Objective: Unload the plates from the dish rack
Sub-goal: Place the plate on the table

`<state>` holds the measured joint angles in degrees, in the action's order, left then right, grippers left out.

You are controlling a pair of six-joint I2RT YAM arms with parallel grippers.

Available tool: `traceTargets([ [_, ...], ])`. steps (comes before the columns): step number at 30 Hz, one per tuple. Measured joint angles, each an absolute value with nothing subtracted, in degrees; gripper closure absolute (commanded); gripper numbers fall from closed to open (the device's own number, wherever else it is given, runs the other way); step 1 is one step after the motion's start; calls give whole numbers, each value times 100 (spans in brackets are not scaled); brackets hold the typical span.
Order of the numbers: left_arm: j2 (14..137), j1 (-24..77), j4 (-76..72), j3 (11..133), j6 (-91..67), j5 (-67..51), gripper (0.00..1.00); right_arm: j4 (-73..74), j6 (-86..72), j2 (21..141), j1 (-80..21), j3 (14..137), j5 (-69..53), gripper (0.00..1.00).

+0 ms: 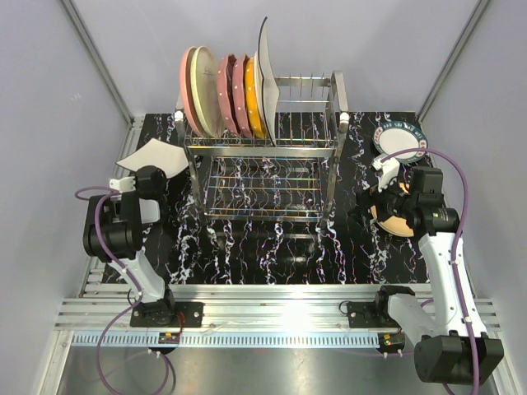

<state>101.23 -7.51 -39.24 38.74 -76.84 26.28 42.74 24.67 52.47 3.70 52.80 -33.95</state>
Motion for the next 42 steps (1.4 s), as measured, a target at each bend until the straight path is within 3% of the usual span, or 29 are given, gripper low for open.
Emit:
traceTargets([
  [15, 10243, -749, -4082, 3618, -7585, 2196, 34, 4274, 2469, 5214, 370, 5280, -3398, 0],
  [27, 10558, -749, -3258, 4353, -7483, 1824, 27, 4278, 2471, 5133, 370, 5280, -3398, 0],
  [34, 11008, -744, -2189, 5531, -7371, 1632, 17, 4278, 2484, 5127, 370, 5280, -3395, 0],
  [35, 11056, -744, -2130, 5623, -7371, 1597, 8, 4278, 2486, 5127, 370, 5280, -3395, 0],
  [37, 11076, -742, -2126, 5677, -7363, 1531, 1, 4276, 2488, 5127, 370, 5280, -3395, 0],
  [42, 11019, -753, -2078, 5684, -7227, 1398, 1, 4278, 2491, 5122, 370, 5280, -3398, 0],
])
